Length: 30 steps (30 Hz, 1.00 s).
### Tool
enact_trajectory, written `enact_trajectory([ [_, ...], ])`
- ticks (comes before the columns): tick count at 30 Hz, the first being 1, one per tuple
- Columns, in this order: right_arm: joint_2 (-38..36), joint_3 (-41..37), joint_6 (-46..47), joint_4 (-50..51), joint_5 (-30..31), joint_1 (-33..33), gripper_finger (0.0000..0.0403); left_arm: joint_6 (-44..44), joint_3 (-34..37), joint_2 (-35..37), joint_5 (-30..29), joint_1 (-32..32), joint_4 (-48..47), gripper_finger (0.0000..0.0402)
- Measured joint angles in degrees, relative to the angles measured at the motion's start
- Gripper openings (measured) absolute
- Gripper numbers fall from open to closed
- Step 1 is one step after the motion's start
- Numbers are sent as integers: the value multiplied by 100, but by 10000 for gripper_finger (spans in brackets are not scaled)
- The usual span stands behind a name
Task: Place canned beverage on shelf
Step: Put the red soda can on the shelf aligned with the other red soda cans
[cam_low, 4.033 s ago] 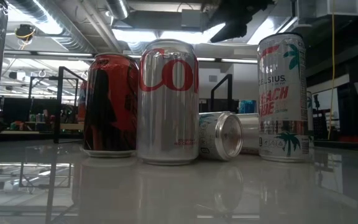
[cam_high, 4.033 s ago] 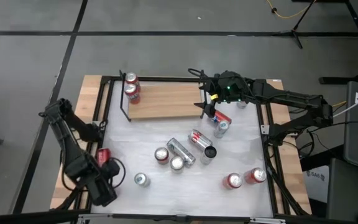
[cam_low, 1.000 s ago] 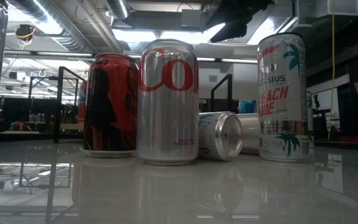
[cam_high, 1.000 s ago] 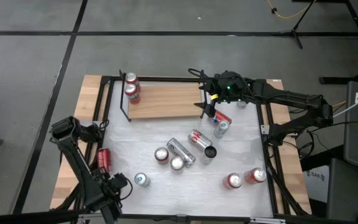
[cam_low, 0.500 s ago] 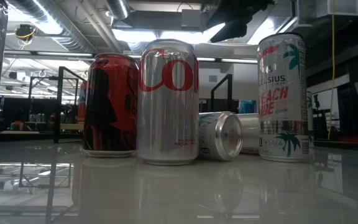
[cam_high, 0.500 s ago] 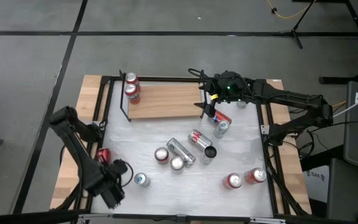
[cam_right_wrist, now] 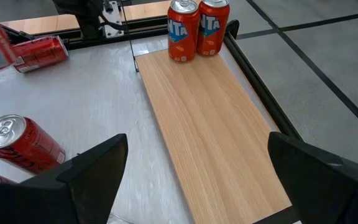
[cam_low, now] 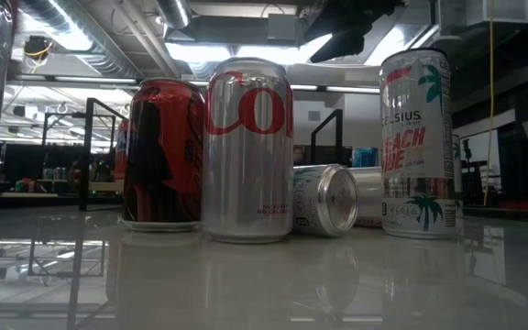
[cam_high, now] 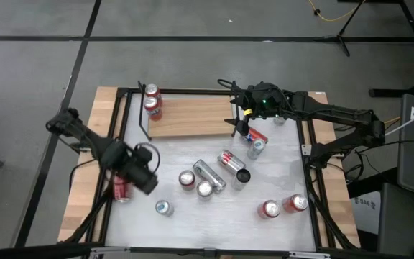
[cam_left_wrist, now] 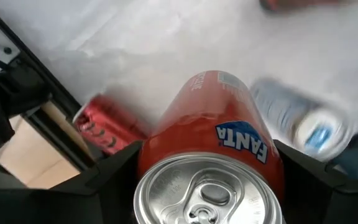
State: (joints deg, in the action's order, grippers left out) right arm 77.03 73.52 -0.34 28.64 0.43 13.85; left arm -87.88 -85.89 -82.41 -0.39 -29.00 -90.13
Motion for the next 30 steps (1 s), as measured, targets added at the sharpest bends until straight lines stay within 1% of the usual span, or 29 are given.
enact_trajectory([
  [5, 0, 0, 0, -3, 0, 2, 379, 246, 1, 102, -60, 1032, 0, 287],
  [9, 0, 0, 2, -11, 0, 2, 379, 558, 2, 96, 80, 1907, 10, 287],
  [15, 0, 0, 7, -17, 0, 0, 379, 599, 2, 93, 139, 3020, 5, 287],
  [23, 0, 0, 9, -17, -1, 1, 379, 731, 2, 93, 136, 4160, 209, 288],
  [30, 0, 0, 9, -17, 0, 2, 379, 717, 2, -76, 134, 4881, 696, 290],
])
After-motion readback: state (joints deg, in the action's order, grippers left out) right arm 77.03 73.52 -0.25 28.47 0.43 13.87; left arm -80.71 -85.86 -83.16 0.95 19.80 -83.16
